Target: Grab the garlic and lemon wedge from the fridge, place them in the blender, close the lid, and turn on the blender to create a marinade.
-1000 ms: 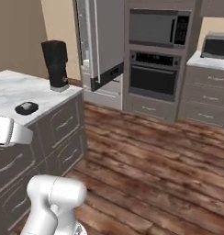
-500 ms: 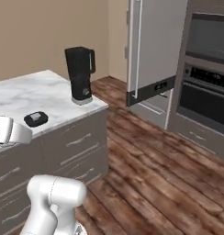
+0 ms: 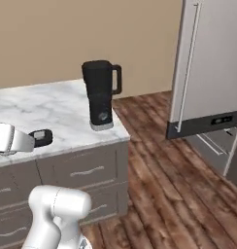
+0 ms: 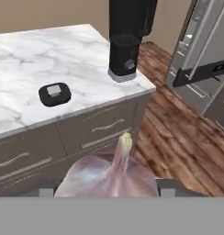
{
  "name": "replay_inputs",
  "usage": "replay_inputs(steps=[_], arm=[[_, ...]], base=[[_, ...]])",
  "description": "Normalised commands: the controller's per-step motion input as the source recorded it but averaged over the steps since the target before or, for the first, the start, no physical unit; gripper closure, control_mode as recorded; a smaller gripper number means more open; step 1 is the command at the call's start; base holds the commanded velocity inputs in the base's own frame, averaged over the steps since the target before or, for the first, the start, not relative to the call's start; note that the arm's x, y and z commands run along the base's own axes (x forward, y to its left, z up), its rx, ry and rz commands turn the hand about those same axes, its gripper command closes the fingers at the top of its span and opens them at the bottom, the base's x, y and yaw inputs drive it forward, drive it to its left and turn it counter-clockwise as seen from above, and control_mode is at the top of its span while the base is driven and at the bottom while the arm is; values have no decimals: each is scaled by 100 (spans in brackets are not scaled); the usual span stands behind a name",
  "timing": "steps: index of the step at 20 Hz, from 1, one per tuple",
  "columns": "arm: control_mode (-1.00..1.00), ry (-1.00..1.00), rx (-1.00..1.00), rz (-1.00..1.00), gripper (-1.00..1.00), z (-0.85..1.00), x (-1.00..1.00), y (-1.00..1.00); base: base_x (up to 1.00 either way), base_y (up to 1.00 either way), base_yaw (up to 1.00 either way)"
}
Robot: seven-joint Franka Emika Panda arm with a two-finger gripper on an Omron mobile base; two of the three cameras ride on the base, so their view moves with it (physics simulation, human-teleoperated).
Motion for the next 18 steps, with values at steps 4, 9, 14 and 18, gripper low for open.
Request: replay_inputs(steps=[4, 9, 14, 18], arm=[[100, 0, 0, 0, 100, 0, 0, 0], [100, 0, 0, 0, 100, 0, 0, 0], [100, 0, 0, 0, 100, 0, 0, 0], [100, 0, 0, 0, 100, 0, 0, 0]], base=[[91, -38, 61], [41, -39, 59], [18, -27, 51], [59, -33, 38]])
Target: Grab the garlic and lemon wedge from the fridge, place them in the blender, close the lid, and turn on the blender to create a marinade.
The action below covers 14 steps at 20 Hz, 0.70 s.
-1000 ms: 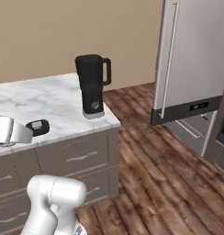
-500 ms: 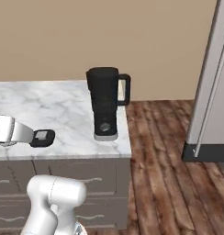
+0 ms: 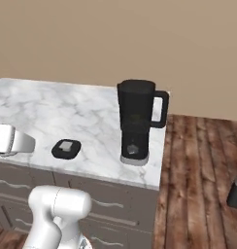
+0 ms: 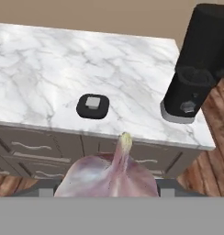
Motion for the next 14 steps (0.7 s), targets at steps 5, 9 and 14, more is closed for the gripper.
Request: replay_inputs(steps=[5, 9, 14], arm=[[100, 0, 0, 0, 100, 0, 0, 0], [100, 0, 0, 0, 100, 0, 0, 0], [100, 0, 0, 0, 100, 0, 0, 0]], base=[[43, -35, 21], [10, -6, 0], [0, 0, 0]])
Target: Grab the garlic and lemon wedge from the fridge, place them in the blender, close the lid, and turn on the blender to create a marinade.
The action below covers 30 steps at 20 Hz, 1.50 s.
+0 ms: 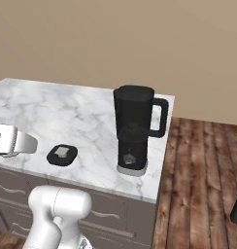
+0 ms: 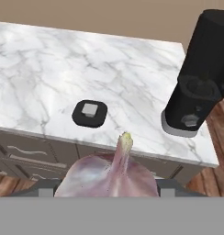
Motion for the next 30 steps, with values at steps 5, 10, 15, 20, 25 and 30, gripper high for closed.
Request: replay_inputs(steps=[5, 10, 15, 20, 25, 30], arm=[[100, 0, 0, 0, 100, 0, 0, 0], [-100, -22, 2, 0, 100, 81, -3, -57], [-100, -7, 7, 0, 100, 100, 8, -88], [-100, 3, 1, 0, 100, 59, 43, -74], [-100, 17, 0, 0, 100, -5, 86, -66], [-100, 17, 0, 0, 100, -41, 93, -28]], base=[[-1, -3, 0], [0, 0, 0], [0, 0, 0], [0, 0, 0], [0, 0, 0], [0, 0, 0]])
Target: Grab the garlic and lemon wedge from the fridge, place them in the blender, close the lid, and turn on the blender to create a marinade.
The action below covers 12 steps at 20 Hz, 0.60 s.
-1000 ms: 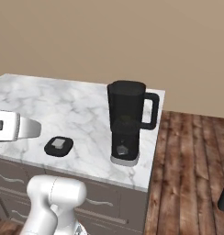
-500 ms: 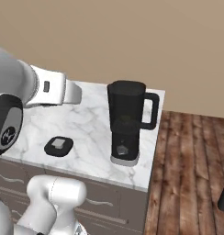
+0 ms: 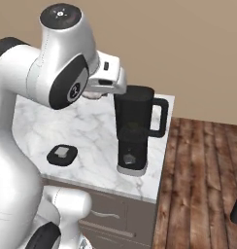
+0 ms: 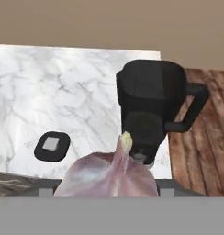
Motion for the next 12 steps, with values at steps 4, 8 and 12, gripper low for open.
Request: replay_inputs(steps=[4, 8, 12], arm=[[-100, 19, 0, 0, 100, -58, 96, -15], [-100, 18, 0, 3, 100, -43, 99, -17], [-100, 16, 0, 8, 100, -11, 91, -39]], base=[[0, 0, 0], [0, 0, 0], [0, 0, 0]])
